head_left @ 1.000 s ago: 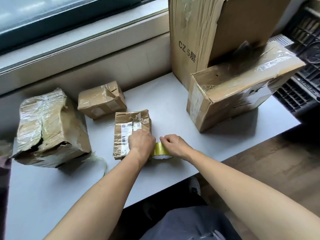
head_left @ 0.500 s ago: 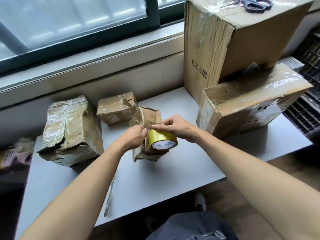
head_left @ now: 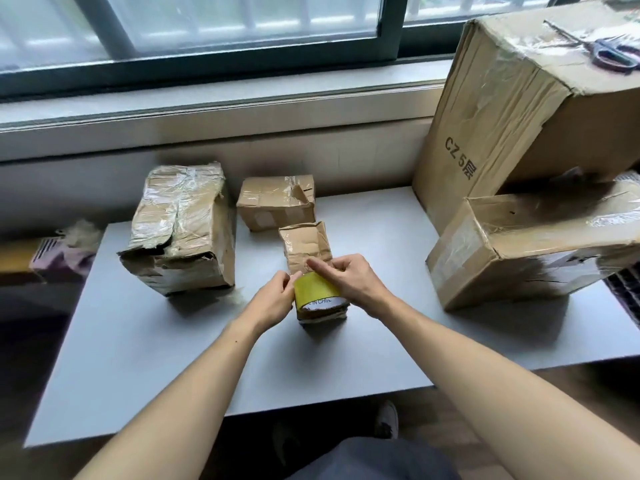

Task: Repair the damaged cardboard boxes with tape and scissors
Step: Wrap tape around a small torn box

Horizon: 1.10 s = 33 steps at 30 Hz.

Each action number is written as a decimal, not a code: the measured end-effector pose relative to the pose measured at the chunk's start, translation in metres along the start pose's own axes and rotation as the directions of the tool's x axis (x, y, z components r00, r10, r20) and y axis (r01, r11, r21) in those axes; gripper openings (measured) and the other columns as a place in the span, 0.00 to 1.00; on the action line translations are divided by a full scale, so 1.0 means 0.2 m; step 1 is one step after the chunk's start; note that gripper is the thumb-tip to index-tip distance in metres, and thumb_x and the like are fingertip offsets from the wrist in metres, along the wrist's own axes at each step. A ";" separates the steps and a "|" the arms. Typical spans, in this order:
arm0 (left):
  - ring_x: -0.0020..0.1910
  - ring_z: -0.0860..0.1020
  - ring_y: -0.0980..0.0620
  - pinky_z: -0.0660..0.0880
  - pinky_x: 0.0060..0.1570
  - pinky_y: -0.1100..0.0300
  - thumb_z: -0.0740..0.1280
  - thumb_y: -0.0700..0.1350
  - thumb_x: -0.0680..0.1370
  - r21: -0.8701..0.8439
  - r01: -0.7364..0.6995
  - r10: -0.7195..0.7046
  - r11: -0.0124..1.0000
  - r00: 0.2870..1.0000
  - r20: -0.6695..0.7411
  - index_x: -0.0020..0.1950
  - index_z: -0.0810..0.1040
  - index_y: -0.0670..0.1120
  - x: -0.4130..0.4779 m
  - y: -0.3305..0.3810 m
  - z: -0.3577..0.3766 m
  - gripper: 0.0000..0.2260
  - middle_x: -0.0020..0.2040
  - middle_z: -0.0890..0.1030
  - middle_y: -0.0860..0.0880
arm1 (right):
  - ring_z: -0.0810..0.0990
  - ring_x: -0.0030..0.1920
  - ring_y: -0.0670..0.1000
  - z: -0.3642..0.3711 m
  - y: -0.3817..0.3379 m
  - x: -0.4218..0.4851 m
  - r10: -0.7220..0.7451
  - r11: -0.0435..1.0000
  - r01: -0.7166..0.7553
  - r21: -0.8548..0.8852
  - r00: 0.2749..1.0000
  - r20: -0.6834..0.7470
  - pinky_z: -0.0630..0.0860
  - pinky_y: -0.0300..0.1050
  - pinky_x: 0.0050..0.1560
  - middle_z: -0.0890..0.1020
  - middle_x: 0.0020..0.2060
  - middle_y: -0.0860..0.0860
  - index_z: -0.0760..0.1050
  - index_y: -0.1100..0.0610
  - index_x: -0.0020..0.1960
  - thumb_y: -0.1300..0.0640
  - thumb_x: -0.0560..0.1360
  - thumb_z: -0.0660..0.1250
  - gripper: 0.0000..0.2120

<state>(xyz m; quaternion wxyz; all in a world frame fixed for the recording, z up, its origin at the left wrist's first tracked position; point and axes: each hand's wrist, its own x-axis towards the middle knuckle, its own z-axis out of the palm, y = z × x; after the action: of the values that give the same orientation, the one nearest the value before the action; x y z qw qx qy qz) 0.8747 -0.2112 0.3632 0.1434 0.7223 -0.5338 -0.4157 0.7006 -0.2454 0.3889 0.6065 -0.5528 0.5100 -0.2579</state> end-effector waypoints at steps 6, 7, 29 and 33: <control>0.47 0.74 0.43 0.68 0.43 0.52 0.51 0.54 0.84 0.167 -0.060 0.074 0.984 0.994 -0.084 0.43 0.68 0.51 0.02 0.02 0.01 0.13 0.48 0.78 0.48 | 0.59 0.27 0.49 0.02 -0.04 0.02 0.035 0.998 -0.030 0.048 0.993 -0.111 0.56 0.43 0.28 0.61 0.25 0.50 0.62 0.55 0.27 0.41 0.75 0.71 0.29; 0.48 0.74 0.43 0.68 0.43 0.52 0.51 0.53 0.83 0.185 -0.063 0.078 0.981 0.994 -0.074 0.44 0.68 0.50 0.03 0.03 0.00 0.13 0.47 0.77 0.48 | 0.59 0.28 0.49 0.02 -0.05 0.03 0.009 0.999 -0.014 -0.041 0.993 -0.121 0.56 0.44 0.29 0.61 0.26 0.51 0.61 0.55 0.26 0.40 0.76 0.71 0.30; 0.57 0.77 0.36 0.73 0.52 0.47 0.53 0.63 0.82 0.254 0.018 0.003 0.967 0.997 -0.083 0.57 0.64 0.44 -0.04 0.05 0.11 0.21 0.58 0.80 0.38 | 0.61 0.25 0.53 -0.10 -0.11 0.04 -0.084 0.780 -0.043 -0.624 0.981 -0.173 0.58 0.46 0.27 0.61 0.19 0.50 0.60 0.56 0.24 0.42 0.79 0.63 0.30; 0.57 0.76 0.34 0.72 0.51 0.47 0.52 0.57 0.83 0.241 0.042 -0.025 0.970 0.997 -0.073 0.54 0.62 0.43 -0.03 0.07 0.10 0.16 0.58 0.79 0.35 | 0.57 0.29 0.50 -0.14 -0.03 0.03 -0.044 0.955 -0.010 -0.298 0.983 -0.176 0.54 0.47 0.31 0.58 0.26 0.50 0.58 0.52 0.26 0.38 0.77 0.66 0.30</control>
<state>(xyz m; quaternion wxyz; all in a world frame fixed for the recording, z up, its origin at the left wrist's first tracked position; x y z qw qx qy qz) 0.8489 -0.2068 0.3625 0.0657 0.7573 -0.5630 -0.3243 0.6796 -0.2632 0.3964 0.4655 -0.6163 0.5911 -0.2325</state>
